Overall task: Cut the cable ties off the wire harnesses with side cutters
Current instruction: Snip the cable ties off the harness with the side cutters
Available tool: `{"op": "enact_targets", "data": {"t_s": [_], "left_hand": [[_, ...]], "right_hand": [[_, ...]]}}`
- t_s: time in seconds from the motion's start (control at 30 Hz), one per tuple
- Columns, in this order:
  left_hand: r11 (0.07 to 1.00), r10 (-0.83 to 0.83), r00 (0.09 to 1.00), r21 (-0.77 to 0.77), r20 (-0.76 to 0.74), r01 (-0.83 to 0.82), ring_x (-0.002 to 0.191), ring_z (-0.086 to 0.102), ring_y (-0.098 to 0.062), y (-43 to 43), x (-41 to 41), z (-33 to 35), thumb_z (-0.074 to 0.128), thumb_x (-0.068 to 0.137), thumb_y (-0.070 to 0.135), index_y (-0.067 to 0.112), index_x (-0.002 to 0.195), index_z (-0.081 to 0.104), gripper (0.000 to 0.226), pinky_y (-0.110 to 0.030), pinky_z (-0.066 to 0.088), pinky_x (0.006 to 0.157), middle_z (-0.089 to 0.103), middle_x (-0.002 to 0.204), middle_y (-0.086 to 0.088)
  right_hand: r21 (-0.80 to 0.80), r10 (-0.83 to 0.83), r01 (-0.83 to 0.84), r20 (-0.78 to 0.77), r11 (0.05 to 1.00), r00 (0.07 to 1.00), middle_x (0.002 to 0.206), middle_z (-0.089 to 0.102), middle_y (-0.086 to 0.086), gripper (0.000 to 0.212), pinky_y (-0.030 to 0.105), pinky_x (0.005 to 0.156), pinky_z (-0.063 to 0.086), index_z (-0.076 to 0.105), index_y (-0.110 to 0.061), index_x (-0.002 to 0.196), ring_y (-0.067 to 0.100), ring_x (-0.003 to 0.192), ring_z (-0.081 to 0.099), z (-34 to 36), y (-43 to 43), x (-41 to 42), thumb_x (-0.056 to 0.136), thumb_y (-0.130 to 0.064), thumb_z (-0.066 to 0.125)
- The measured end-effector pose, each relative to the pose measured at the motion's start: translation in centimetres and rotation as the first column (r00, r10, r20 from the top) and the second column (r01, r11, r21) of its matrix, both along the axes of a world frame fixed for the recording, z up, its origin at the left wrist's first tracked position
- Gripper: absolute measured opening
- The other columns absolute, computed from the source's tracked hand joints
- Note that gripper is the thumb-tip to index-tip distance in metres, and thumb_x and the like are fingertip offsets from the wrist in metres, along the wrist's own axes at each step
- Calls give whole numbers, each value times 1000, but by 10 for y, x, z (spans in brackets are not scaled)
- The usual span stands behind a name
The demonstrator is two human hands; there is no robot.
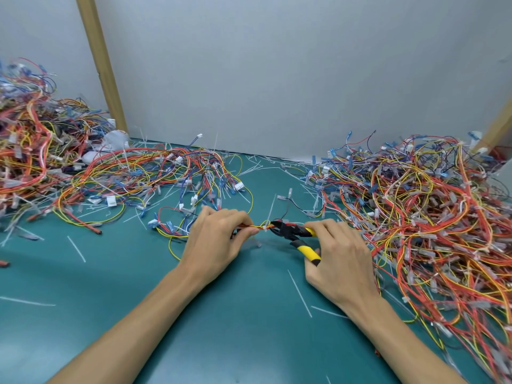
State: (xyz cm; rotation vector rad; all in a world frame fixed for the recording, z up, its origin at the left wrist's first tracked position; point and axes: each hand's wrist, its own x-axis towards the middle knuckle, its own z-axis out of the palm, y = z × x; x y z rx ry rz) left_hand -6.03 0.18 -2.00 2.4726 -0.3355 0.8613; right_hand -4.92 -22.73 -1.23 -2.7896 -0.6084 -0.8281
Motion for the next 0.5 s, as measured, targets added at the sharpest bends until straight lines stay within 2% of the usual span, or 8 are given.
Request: {"op": "enact_targets", "data": {"t_s": [0.1, 0.3, 0.5], "left_hand": [[997, 4, 999, 78, 43, -8, 65, 50, -14, -1, -2, 1, 71, 87, 32, 21, 78, 65, 15, -31, 34, 70, 64, 73, 11], [986, -7, 995, 165, 99, -9, 64, 48, -16, -3, -5, 7, 71, 86, 31, 19, 76, 65, 17, -34, 35, 68, 62, 70, 9], [982, -32, 995, 189, 91, 14, 64, 51, -20, -2, -5, 7, 60, 92, 36, 19, 79, 65, 22, -34, 37, 69, 61, 70, 8]], "right_hand": [[-25, 11, -11, -11, 1000, 1000, 95, 63, -2, 41, 39, 76, 47, 65, -20, 106, 27, 86, 57, 0, 1, 0, 66, -26, 67], [-34, 17, -17, -11, 999, 1000, 93, 62, -2, 40, 38, 74, 48, 65, -18, 102, 26, 83, 57, -1, 2, 0, 64, -24, 73], [-44, 24, -22, 43, 999, 999, 86, 60, -1, 34, 37, 69, 46, 63, -18, 96, 26, 77, 54, -4, 3, 2, 65, -27, 71]]}}
